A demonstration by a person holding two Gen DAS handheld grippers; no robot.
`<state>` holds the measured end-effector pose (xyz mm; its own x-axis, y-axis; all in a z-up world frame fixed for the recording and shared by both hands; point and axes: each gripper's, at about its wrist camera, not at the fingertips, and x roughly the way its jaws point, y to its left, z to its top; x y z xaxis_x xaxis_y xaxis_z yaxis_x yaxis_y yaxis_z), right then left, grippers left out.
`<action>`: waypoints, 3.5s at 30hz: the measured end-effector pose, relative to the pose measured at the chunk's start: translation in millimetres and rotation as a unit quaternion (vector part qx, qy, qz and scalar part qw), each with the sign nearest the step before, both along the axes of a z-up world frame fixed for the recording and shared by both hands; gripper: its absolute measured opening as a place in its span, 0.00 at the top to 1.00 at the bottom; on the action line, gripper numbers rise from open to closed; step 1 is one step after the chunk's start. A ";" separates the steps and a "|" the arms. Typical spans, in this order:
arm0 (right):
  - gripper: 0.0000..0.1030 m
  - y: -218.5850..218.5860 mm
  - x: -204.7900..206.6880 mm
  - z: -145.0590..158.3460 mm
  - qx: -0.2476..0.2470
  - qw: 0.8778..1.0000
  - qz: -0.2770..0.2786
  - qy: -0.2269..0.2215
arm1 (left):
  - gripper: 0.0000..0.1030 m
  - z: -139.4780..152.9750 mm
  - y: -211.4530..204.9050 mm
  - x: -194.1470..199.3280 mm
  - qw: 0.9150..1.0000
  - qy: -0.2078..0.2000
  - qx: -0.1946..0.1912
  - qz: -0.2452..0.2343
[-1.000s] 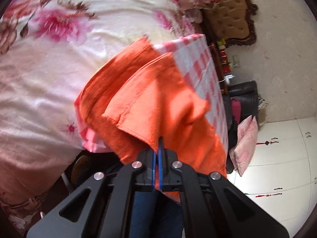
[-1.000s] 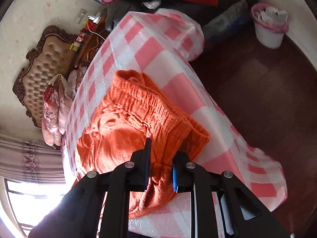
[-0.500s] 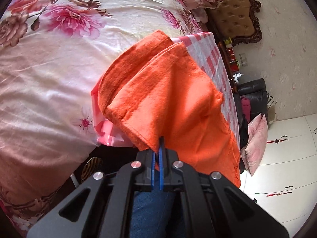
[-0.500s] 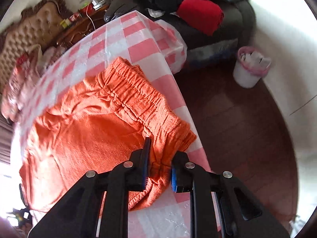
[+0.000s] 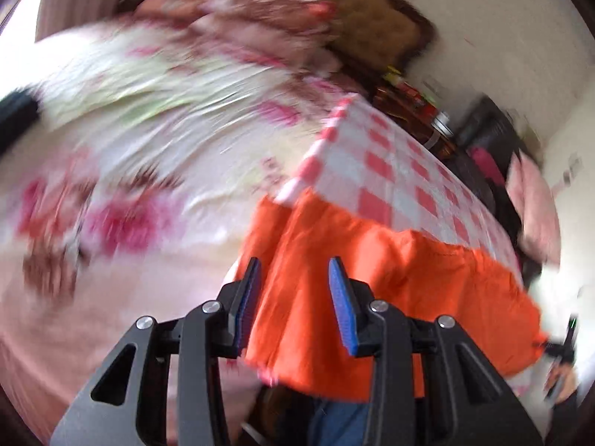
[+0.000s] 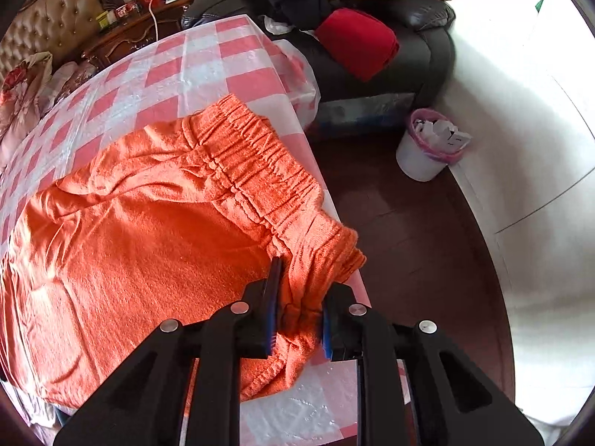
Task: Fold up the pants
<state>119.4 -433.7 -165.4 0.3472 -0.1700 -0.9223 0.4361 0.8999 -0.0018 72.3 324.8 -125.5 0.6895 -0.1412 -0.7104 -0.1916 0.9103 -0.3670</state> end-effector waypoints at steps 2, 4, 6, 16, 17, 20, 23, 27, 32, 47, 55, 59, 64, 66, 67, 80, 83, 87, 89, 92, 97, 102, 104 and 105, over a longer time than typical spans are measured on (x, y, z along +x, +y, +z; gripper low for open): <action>0.82 2.2 1.2 -0.2 -0.003 1.000 -0.003 0.002 | 0.68 -7.1 -5.8 30.3 0.999 0.012 0.035 -0.032; 0.82 2.7 0.8 -0.2 -0.002 1.000 -0.006 0.002 | 0.78 -16.7 -8.3 48.5 0.997 0.026 0.052 -0.052; 0.82 2.0 -0.5 -0.5 0.002 1.000 -0.010 0.001 | 0.78 -25.8 -14.1 62.1 0.994 0.041 0.072 -0.073; 0.81 5.3 5.4 -1.1 -0.004 1.000 -0.016 0.014 | 0.97 -19.4 -18.1 53.3 0.990 0.035 0.125 -0.060; 0.81 5.6 5.4 -1.0 -0.005 1.000 -0.014 0.015 | 0.97 -8.6 -17.4 43.5 0.991 0.023 0.122 -0.047; 0.80 6.0 4.7 -1.0 -0.006 1.000 -0.013 0.014 | 0.97 2.7 -3.0 15.5 0.996 0.006 0.088 0.005; 0.79 7.9 7.4 -1.4 -0.014 1.000 -0.009 0.020 | 0.97 -26.9 0.4 18.9 0.995 0.046 0.088 0.016; 0.77 10.0 10.5 -0.9 -0.020 0.999 -0.003 0.026 | 0.90 -37.1 6.1 24.2 0.994 0.054 0.087 0.033; 0.75 10.6 9.2 -2.0 -0.020 1.000 -0.002 0.023 | 0.46 -35.1 24.8 33.0 0.999 0.037 0.022 0.025; 0.35 7.1 5.7 -11.1 -0.046 0.998 -0.030 0.029 | 0.90 -46.5 42.7 107.7 0.994 0.063 -0.059 -0.069; 0.28 24.8 -16.8 -12.9 -0.052 0.993 -0.109 0.003 | 0.90 -47.8 53.4 180.6 0.993 0.077 -0.040 -0.080; 0.27 32.5 -13.4 -10.2 -0.073 0.990 -0.117 0.006 | 0.80 -56.3 53.0 201.5 0.991 0.102 -0.044 -0.076; 0.24 21.0 -25.6 11.1 -0.073 0.989 -0.127 -0.016 | 0.71 -29.2 76.5 160.5 0.998 0.050 -0.034 0.003; 0.23 13.0 -34.6 30.5 -0.102 0.984 -0.141 -0.038 | 0.71 -15.1 75.0 138.9 0.999 0.026 -0.003 0.035; 0.23 10.4 -36.3 38.9 -0.116 0.981 -0.145 -0.048 | 0.71 -8.2 68.1 130.8 0.999 0.011 0.015 0.039; 0.31 48.6 70.3 18.4 -0.088 0.992 0.056 -0.068 | 0.75 -37.7 -150.8 175.9 0.970 0.059 0.157 -0.177; 0.33 43.4 75.3 13.2 -0.084 0.991 0.069 -0.075 | 0.86 -39.3 -131.0 191.2 0.978 0.059 0.153 -0.130; 0.33 22.3 73.5 7.6 -0.064 0.993 0.066 -0.075 | 0.78 -19.2 -106.3 192.8 0.984 0.051 0.164 -0.053; 0.37 25.8 72.1 12.9 -0.071 0.991 0.072 -0.085 | 0.61 -5.2 -122.4 183.0 0.983 0.024 0.173 -0.059; 0.36 37.5 73.7 23.2 -0.058 0.988 0.093 -0.112 | 0.58 6.6 -170.6 164.3 0.979 -0.013 0.172 -0.105; 0.38 59.3 95.5 11.5 -0.097 0.982 0.133 -0.093 | 0.60 -10.0 -266.1 142.6 0.974 0.005 0.134 -0.182; 0.41 27.6 105.5 -8.9 -0.076 0.991 0.088 -0.062 | 0.65 -34.3 -313.2 121.7 0.969 0.015 0.151 -0.193; 0.41 31.2 103.5 -8.3 -0.114 0.988 0.086 -0.065 | 0.65 -37.3 -312.2 118.8 0.972 0.019 0.148 -0.181; 0.40 29.6 102.7 -9.9 -0.118 0.988 0.081 -0.065 | 0.65 -39.5 -308.9 118.4 0.973 0.027 0.150 -0.174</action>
